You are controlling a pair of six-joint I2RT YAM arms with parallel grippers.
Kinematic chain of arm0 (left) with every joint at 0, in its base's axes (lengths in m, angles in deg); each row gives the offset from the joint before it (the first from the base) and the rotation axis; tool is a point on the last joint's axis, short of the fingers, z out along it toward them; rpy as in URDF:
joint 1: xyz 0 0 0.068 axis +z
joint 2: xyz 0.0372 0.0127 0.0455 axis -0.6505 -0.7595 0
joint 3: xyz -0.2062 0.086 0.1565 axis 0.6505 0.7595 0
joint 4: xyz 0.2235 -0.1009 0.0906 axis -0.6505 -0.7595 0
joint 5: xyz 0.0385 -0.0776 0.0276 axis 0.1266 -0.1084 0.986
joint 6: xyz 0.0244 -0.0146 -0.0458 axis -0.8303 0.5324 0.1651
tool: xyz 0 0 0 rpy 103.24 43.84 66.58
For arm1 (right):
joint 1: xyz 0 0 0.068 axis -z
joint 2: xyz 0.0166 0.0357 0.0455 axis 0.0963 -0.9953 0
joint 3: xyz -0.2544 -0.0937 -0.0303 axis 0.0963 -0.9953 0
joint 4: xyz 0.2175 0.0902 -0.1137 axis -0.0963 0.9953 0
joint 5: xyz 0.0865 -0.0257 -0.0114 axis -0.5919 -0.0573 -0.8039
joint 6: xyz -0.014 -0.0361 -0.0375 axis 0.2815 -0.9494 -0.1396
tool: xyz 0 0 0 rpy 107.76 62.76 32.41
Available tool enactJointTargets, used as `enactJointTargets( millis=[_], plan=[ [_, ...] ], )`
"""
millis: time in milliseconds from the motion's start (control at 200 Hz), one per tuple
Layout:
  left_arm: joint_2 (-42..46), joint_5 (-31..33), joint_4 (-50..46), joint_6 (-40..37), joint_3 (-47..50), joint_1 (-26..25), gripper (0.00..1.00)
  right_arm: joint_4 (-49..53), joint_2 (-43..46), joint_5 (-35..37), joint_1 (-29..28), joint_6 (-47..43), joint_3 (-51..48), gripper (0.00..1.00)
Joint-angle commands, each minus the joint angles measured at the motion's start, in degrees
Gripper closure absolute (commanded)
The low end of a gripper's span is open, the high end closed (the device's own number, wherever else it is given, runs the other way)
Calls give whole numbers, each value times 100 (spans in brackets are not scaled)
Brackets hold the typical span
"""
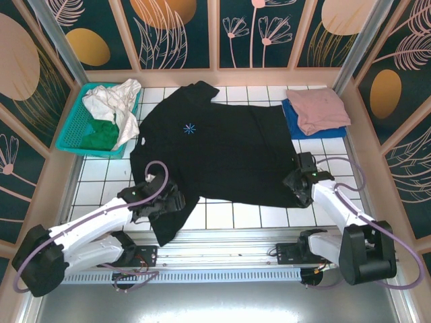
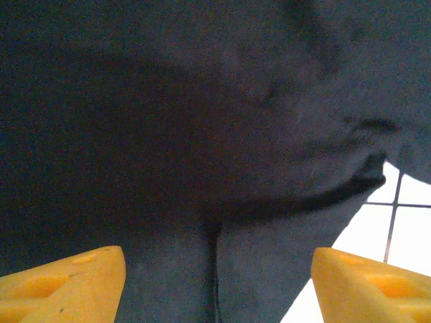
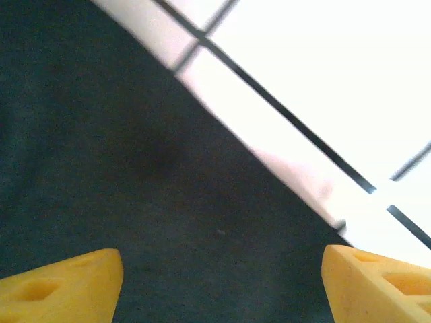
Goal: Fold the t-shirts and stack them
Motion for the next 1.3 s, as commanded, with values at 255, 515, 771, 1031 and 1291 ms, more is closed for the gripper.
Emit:
enactJointTargets(
  millis=[255,515,771,1031,1291],
  plan=[
    [66,679,-2074,2535,133,-1353,33,593,406,-375,29,817,-319,23],
    [133,431,-2083,2777,253,-1543,55,511,415,-498,37,836,-474,22],
    [0,-294,-944,2813,847,-2098,49,463,184,-294,55,727,-344,22],
    [-70,-320,-971,2690,925,-2194,52,349,45,-172,75,670,-348,22],
    [410,-81,-806,2778,896,-2197,88,468,173,-154,85,677,-371,22]
  ],
)
